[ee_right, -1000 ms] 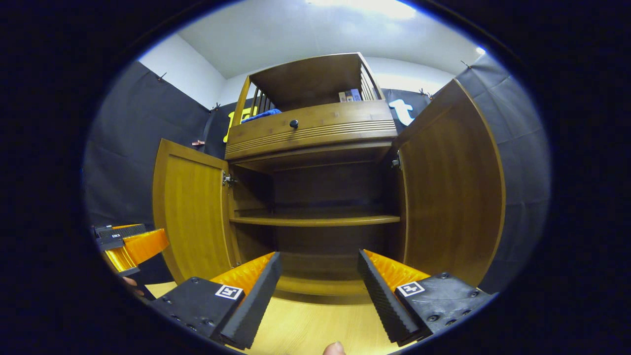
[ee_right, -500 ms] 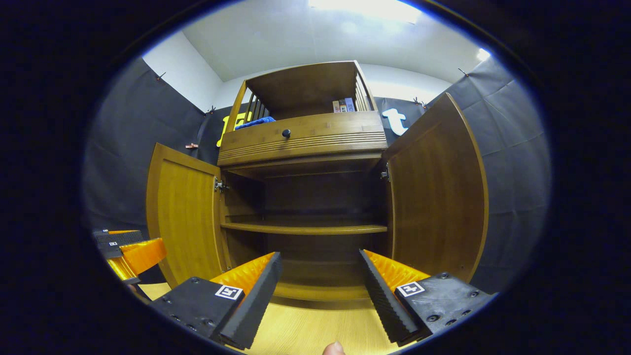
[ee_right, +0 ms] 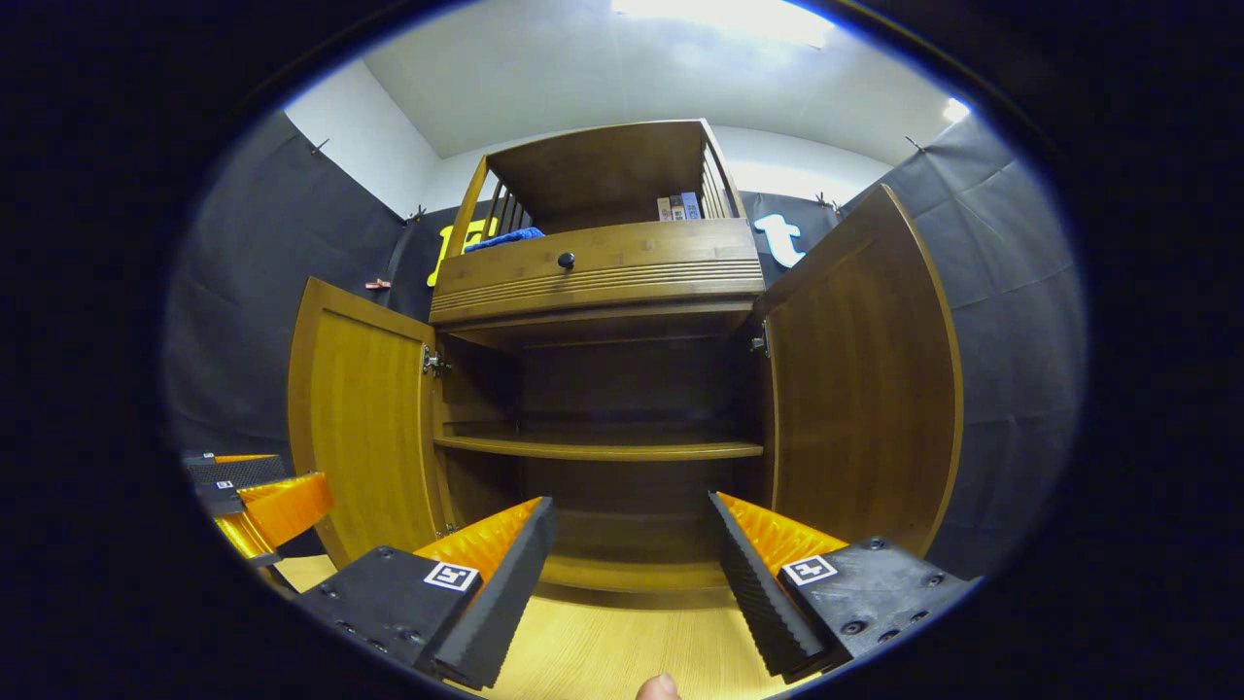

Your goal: Open the right door of the double-door shoe cabinet with the right hand, and open the left door with the left hand.

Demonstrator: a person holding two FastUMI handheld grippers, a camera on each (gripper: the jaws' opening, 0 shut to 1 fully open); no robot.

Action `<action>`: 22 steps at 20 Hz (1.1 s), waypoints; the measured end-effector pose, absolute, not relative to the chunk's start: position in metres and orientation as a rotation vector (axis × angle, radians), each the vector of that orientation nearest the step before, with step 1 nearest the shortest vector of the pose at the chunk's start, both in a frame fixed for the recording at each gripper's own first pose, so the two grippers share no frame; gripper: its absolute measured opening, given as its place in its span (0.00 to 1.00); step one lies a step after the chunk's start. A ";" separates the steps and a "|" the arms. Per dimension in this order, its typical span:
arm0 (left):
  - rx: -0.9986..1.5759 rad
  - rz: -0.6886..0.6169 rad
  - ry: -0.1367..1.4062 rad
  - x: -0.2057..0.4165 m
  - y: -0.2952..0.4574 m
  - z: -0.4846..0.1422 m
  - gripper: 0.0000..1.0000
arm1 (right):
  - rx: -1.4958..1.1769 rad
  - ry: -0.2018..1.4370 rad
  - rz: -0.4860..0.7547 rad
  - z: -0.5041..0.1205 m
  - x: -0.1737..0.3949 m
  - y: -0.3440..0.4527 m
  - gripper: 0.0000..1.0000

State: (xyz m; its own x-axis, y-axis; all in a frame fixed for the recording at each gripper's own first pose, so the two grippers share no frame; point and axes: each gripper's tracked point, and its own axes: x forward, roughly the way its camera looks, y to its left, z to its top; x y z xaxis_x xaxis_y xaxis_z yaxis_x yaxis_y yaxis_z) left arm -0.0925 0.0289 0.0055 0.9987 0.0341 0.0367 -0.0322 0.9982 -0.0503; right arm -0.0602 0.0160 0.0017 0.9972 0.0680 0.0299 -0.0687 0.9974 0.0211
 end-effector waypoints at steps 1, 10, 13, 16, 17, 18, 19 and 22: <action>-0.051 0.034 -0.037 -0.093 0.030 0.006 0.97 | 0.022 -0.029 0.069 0.002 -0.061 0.016 0.97; -0.053 0.031 -0.036 -0.093 0.030 0.003 0.97 | 0.017 -0.021 0.080 -0.001 -0.062 0.023 0.97; -0.055 0.032 -0.034 -0.093 0.031 0.002 0.97 | 0.019 -0.023 0.081 0.000 -0.062 0.024 0.97; -0.058 0.030 -0.037 -0.093 0.031 0.003 0.97 | 0.017 -0.020 0.082 -0.001 -0.062 0.025 0.97; -0.059 0.029 -0.039 -0.092 0.031 0.003 0.97 | 0.017 -0.019 0.083 -0.002 -0.061 0.025 0.97; -0.059 0.027 -0.039 -0.092 0.030 0.003 0.97 | 0.017 -0.018 0.083 -0.002 -0.062 0.025 1.00; -0.058 0.025 -0.036 -0.091 0.029 0.002 0.96 | 0.017 -0.017 0.084 -0.003 -0.062 0.025 0.97; -0.053 0.025 -0.030 -0.090 0.028 0.000 0.96 | 0.016 -0.017 0.082 -0.003 -0.062 0.024 1.00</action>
